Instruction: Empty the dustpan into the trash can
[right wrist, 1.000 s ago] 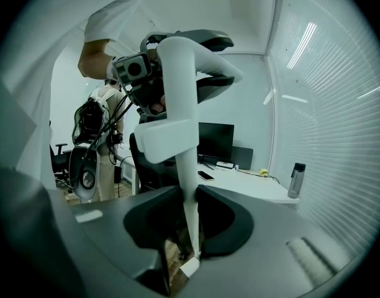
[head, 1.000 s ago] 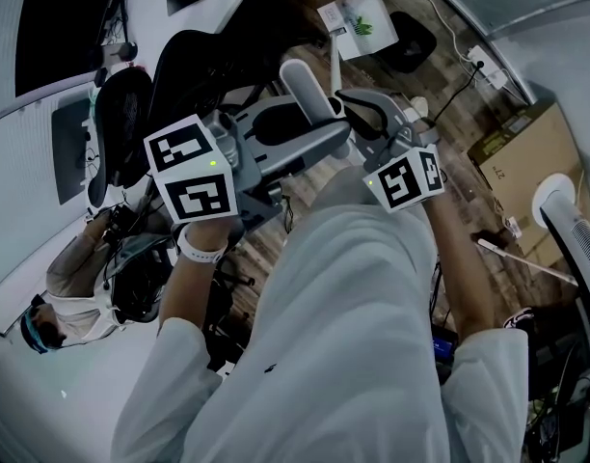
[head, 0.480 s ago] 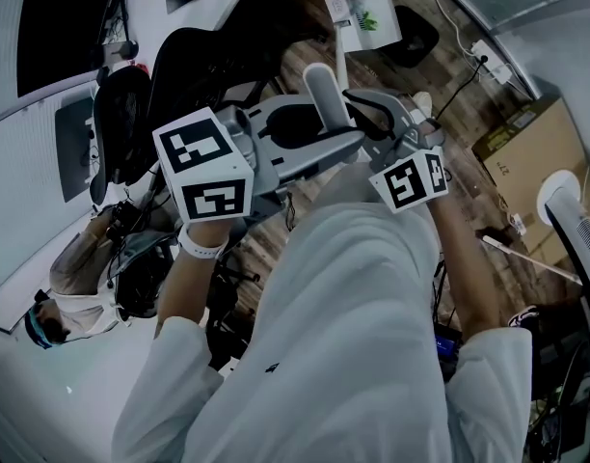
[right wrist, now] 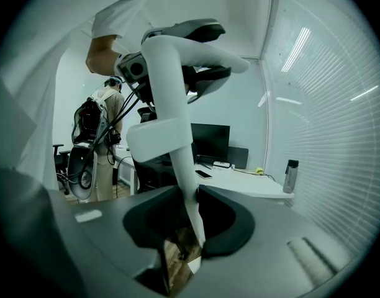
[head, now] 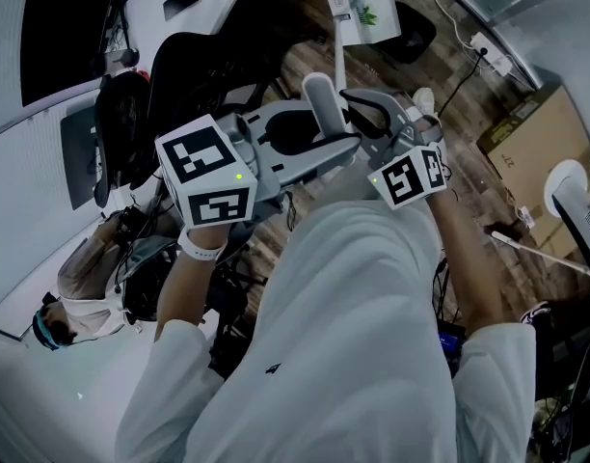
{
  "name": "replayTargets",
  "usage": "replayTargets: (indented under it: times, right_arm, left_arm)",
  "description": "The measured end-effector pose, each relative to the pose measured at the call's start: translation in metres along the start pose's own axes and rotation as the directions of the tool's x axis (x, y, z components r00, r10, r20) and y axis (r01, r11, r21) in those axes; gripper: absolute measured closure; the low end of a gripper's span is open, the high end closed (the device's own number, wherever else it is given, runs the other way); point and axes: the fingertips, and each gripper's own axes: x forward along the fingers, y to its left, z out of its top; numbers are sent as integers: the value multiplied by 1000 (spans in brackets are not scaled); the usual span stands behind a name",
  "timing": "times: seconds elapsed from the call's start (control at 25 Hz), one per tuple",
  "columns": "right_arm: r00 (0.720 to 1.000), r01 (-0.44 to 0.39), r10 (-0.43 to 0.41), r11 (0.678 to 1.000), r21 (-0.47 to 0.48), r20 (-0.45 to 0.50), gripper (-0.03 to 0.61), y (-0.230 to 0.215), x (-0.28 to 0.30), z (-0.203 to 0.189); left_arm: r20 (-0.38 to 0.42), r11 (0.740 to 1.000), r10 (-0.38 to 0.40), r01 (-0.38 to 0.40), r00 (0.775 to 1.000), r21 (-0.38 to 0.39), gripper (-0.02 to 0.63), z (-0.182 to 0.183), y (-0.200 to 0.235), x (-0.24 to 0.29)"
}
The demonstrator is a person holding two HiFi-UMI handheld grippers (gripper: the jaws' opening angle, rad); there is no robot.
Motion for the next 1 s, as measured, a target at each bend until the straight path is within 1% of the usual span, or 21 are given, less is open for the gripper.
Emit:
replayTargets:
  times: [0.2, 0.44, 0.64, 0.84, 1.0]
  right_arm:
    - [1000, 13, -13, 1000, -11, 10, 479, 5, 0, 4]
    - [999, 31, -30, 999, -14, 12, 476, 17, 1, 7]
    - [999, 52, -51, 999, -10, 17, 476, 24, 3, 10]
    - [997, 77, -78, 996, 38, 11, 474, 33, 1, 3]
    - [995, 101, -102, 992, 72, 8, 472, 38, -2, -1]
  left_arm:
    - [-14, 999, 12, -12, 1000, 30, 492, -6, -6, -4]
    - [-53, 996, 7, -2, 999, 87, 495, -21, -16, -7]
    - [-75, 994, 0, 8, 997, 111, 494, -27, -19, -10]
    - [-110, 992, -1, 14, 994, 122, 494, -40, -19, -6]
    - [-119, 993, -12, 26, 993, 118, 494, -48, -20, -5]
